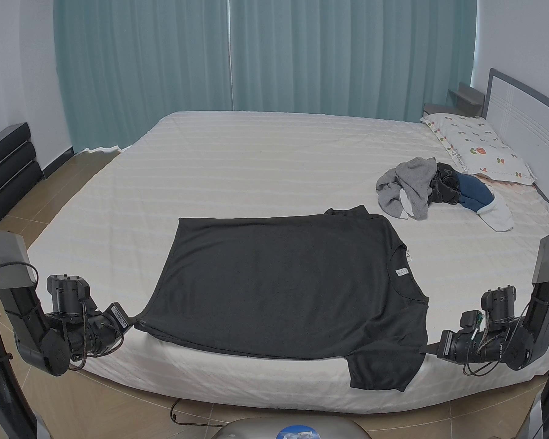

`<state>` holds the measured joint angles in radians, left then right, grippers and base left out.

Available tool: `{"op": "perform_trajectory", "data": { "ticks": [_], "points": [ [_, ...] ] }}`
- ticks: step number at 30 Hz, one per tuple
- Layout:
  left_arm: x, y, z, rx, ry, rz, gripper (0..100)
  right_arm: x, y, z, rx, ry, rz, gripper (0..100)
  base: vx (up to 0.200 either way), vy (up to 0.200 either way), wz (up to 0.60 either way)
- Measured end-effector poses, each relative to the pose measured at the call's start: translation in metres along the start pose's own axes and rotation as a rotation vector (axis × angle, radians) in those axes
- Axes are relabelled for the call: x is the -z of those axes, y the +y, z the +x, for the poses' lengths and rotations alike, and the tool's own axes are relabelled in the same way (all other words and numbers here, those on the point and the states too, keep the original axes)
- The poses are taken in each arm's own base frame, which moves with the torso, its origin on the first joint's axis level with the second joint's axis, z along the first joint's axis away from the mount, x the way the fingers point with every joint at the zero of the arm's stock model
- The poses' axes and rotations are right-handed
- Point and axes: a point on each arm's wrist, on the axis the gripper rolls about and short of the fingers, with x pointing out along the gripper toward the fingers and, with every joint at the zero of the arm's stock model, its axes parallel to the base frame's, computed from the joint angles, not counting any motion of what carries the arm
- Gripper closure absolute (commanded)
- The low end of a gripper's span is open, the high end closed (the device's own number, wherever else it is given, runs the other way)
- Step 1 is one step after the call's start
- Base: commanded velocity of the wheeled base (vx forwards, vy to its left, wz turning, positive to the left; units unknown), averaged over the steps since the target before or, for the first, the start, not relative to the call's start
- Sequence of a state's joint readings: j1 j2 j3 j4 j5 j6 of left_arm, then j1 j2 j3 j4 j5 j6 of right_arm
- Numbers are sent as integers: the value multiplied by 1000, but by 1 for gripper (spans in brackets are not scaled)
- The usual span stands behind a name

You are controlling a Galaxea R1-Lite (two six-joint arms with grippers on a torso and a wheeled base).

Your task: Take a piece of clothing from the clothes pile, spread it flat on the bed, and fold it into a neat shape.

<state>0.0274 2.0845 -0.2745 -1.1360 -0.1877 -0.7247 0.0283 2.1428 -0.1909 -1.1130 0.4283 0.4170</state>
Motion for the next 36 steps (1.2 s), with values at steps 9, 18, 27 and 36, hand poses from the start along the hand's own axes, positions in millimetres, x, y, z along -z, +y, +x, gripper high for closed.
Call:
{"op": "perform_trajectory", "data": {
  "ticks": [9,18,27,36],
  "points": [
    [3,2,-5,-10,8,51,100,14,1,-20,12,17,-43,100,0,0,0],
    [9,7,-11,-31,31,135,100,24,4,-35,15,18,-39,100,0,0,0],
    [18,12,-16,-55,70,206,100,27,1,-41,34,29,-18,100,0,0,0],
    [25,17,-20,-73,98,258,100,28,-3,-47,56,39,-34,100,0,0,0]
  ]
}}
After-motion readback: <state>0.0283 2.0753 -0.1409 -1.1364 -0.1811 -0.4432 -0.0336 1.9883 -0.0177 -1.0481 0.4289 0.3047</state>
